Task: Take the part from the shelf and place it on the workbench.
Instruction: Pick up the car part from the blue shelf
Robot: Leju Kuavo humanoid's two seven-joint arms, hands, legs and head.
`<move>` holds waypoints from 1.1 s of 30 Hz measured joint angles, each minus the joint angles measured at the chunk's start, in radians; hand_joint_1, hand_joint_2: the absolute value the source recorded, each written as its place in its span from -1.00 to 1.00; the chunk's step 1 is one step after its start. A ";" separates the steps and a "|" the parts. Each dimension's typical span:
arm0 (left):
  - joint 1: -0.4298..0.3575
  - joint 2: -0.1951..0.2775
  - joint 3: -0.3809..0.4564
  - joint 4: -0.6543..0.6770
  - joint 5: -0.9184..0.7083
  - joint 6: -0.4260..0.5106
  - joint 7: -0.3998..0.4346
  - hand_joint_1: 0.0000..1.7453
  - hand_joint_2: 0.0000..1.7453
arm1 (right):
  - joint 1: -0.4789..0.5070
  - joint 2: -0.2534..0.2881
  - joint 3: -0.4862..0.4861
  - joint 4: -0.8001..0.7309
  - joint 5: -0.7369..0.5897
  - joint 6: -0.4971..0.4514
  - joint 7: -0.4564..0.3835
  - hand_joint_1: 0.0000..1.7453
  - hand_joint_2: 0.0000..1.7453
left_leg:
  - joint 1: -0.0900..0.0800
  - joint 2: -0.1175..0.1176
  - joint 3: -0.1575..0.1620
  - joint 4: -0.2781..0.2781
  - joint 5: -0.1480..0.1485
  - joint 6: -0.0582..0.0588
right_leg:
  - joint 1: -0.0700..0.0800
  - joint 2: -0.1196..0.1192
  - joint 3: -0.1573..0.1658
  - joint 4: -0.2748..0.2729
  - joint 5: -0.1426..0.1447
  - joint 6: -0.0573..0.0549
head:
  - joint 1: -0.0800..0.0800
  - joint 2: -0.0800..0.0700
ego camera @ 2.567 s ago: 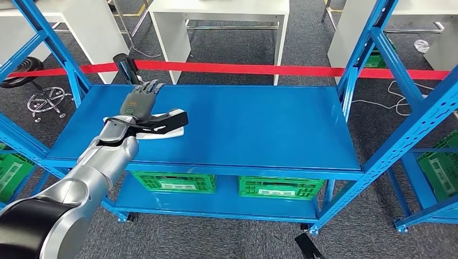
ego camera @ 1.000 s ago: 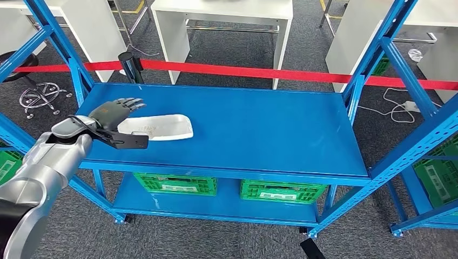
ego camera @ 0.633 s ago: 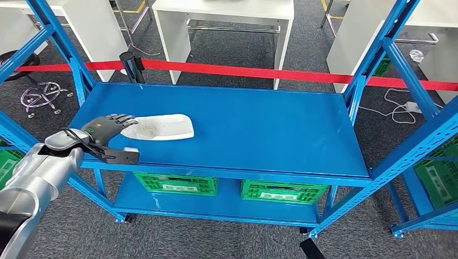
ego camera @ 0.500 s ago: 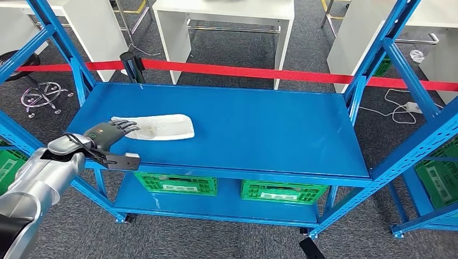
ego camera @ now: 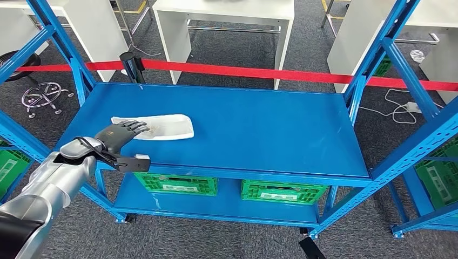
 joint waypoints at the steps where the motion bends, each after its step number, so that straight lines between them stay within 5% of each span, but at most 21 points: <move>1: 0.003 -0.010 0.000 0.000 0.017 0.025 0.004 -1.00 1.00 | 0.000 0.000 -0.003 0.000 0.000 -0.001 0.000 -1.00 -1.00 | 0.000 0.000 0.000 0.000 0.000 0.000 | 0.000 0.000 0.000 0.000 0.000 0.000 | 0.000 0.000; 7: 0.016 -0.081 0.000 -0.007 0.089 0.172 0.048 -1.00 1.00 | 0.005 0.002 -0.018 0.000 0.004 -0.011 -0.001 -1.00 -1.00 | 0.000 -0.001 0.000 0.000 0.000 0.000 | 0.000 -0.001 0.001 0.000 0.000 0.000 | 0.000 0.000; 14: 0.018 -0.136 0.000 -0.009 0.096 0.196 0.129 -1.00 1.00 | 0.008 0.004 -0.028 0.000 0.008 -0.011 0.001 -1.00 -1.00 | -0.001 0.000 0.000 0.000 0.000 0.000 | 0.000 0.000 0.000 0.000 0.000 0.001 | 0.000 0.000; 23: 0.016 -0.186 0.000 -0.006 0.086 0.169 0.203 -1.00 1.00 | 0.009 0.004 -0.045 0.000 0.007 -0.014 -0.002 -1.00 -1.00 | 0.000 0.000 0.000 0.000 0.000 0.000 | 0.000 0.000 0.000 0.000 0.000 0.001 | 0.000 0.000; 33: 0.007 -0.195 0.000 0.021 0.059 0.024 0.342 -1.00 1.00 | 0.014 0.004 -0.068 0.000 0.008 -0.016 -0.005 -1.00 -1.00 | 0.000 0.000 0.000 0.000 0.000 0.000 | 0.000 -0.001 0.000 0.000 0.000 0.001 | 0.000 0.000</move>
